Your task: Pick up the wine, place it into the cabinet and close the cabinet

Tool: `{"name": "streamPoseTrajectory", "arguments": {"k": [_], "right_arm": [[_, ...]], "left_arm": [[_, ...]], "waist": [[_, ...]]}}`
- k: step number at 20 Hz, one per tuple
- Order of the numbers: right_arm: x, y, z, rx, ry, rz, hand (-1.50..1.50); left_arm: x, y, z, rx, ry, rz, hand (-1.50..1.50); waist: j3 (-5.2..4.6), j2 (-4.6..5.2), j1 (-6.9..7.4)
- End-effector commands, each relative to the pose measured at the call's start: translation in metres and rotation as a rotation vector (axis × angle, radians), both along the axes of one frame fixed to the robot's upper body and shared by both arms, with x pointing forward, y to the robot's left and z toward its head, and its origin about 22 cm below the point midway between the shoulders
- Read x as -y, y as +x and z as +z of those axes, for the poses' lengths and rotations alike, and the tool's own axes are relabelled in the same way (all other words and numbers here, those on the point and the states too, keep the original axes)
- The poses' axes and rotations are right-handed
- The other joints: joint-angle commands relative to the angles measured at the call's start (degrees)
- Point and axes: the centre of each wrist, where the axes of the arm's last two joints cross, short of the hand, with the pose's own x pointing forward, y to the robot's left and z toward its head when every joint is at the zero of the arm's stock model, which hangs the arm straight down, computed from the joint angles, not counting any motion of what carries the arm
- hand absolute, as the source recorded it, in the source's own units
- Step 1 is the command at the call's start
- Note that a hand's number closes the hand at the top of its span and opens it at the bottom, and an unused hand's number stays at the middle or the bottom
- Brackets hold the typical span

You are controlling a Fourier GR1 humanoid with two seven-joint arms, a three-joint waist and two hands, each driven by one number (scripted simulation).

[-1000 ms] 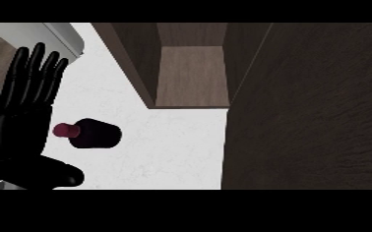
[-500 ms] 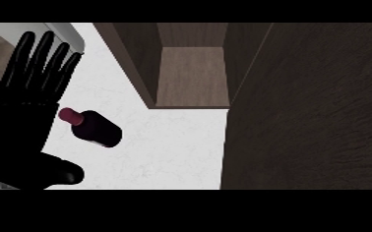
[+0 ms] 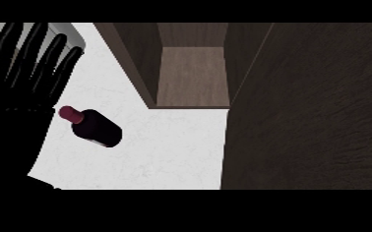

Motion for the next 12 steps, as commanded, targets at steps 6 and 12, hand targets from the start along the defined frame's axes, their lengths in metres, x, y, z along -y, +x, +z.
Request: {"name": "streamPoseTrajectory", "arguments": {"k": [6,12], "right_arm": [[-0.001,-0.023,0.019,0.01,0.041,-0.007,-1.5],[-0.006,-0.01,0.028,0.013,0.006,-0.009,-1.5]], "left_arm": [[0.017,0.002,0.003,-0.01,-0.002,0.036,-1.5],[0.011,-0.01,-0.001,-0.061,-0.015,0.101,-1.5]], "waist": [[0.0,0.01,-0.18],[-0.02,0.02,0.09]]}}
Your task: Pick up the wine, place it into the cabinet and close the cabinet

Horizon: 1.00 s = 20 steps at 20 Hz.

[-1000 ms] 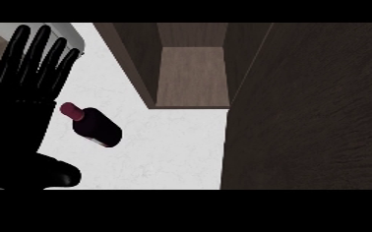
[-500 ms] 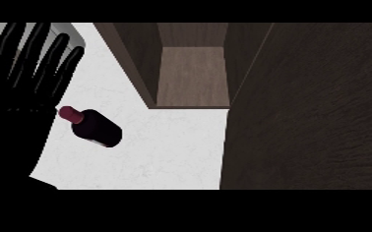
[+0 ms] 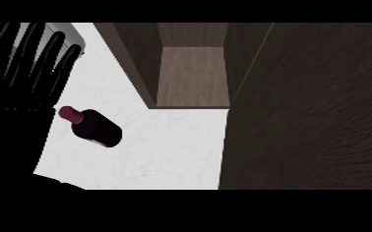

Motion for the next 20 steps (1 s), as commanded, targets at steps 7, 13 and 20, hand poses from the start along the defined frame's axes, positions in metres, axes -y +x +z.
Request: {"name": "streamPoseTrajectory", "arguments": {"k": [7,13,20], "right_arm": [[-0.003,-0.018,0.015,0.023,0.023,0.01,-1.5],[0.006,-0.004,0.028,0.043,0.013,0.018,-1.5],[-0.009,-0.034,0.014,0.032,0.038,0.033,-1.5]], "left_arm": [[-0.028,-0.005,-0.011,-0.094,-0.033,0.088,-1.5],[-0.048,0.013,-0.021,-0.112,0.005,0.165,-1.5],[-0.087,0.019,-0.046,-0.139,0.042,0.305,-1.5]], "waist": [[-0.02,0.01,0.03],[-0.02,0.07,0.14],[-0.01,-0.05,-0.28]]}}
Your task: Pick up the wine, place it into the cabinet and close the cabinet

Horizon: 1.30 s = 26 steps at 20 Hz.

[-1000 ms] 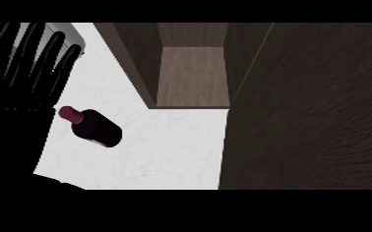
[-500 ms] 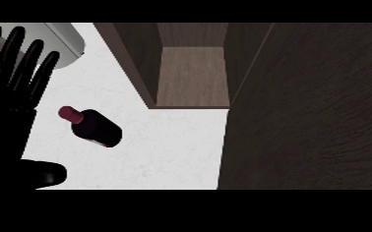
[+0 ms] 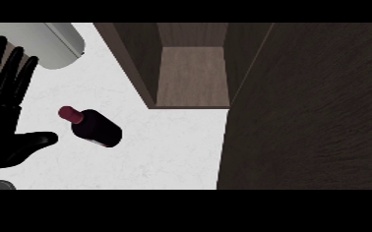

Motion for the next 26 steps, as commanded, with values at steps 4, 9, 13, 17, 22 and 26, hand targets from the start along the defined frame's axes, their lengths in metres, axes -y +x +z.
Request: {"name": "streamPoseTrajectory", "arguments": {"k": [4,9,13,17,22,26], "right_arm": [[0.001,-0.026,0.019,0.047,0.002,0.027,-1.5],[-0.004,-0.013,0.003,0.038,0.01,0.007,-1.5],[0.0,-0.019,0.019,0.022,0.021,0.012,-1.5],[0.008,-0.019,0.018,0.016,0.002,0.025,-1.5],[0.003,-0.018,0.012,0.033,0.015,0.024,-1.5],[0.015,-0.022,0.013,0.028,-0.002,0.032,-1.5]], "left_arm": [[-0.035,0.006,-0.023,-0.047,0.019,0.075,-1.5],[-0.053,0.008,-0.051,-0.086,0.023,0.088,-1.5],[-0.051,0.006,-0.08,-0.147,0.051,0.095,-1.5],[-0.075,0.028,-0.128,-0.168,0.055,0.101,-1.5],[-0.074,0.017,-0.166,-0.223,0.031,0.06,-1.5],[-0.085,0.03,-0.18,-0.236,0.017,0.074,-1.5]], "waist": [[0.0,-0.02,0.04],[0.02,0.0,0.12],[0.0,-0.02,0.16],[-0.02,0.11,-0.3],[-0.02,0.08,-0.24],[0.01,0.09,-0.34]]}}
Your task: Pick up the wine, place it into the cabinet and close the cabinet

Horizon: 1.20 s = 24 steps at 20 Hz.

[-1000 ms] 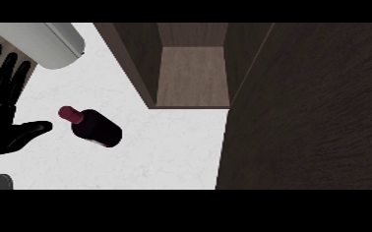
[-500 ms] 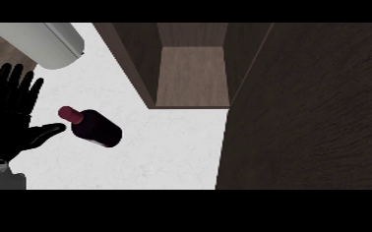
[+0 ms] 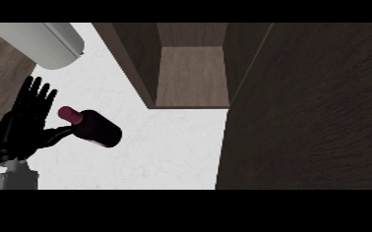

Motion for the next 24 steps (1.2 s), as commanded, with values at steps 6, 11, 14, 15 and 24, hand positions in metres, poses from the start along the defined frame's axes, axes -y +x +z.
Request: {"name": "streamPoseTrajectory", "arguments": {"k": [6,11,14,15,24], "right_arm": [[-0.003,-0.023,0.001,0.022,0.066,0.026,-1.5],[0.006,-0.006,0.008,0.033,0.031,0.033,-1.5],[-0.01,-0.019,0.018,0.036,0.063,0.031,-1.5],[0.0,-0.013,0.007,0.021,0.04,0.031,-1.5],[0.006,-0.011,0.002,0.04,0.042,0.043,-1.5]], "left_arm": [[0.005,0.004,-0.069,-0.041,-0.011,-0.014,-1.5],[0.006,-0.008,-0.107,-0.073,0.005,-0.046,-1.5],[-0.002,-0.023,-0.124,-0.073,-0.036,-0.045,-1.5],[0.006,-0.018,-0.13,-0.079,-0.041,-0.045,-1.5],[0.003,-0.03,-0.163,-0.069,-0.113,-0.065,-1.5]], "waist": [[-0.01,0.0,-0.1],[0.0,0.06,-0.03],[-0.05,0.0,-0.01],[0.0,0.03,-0.03],[-0.03,0.11,-0.25]]}}
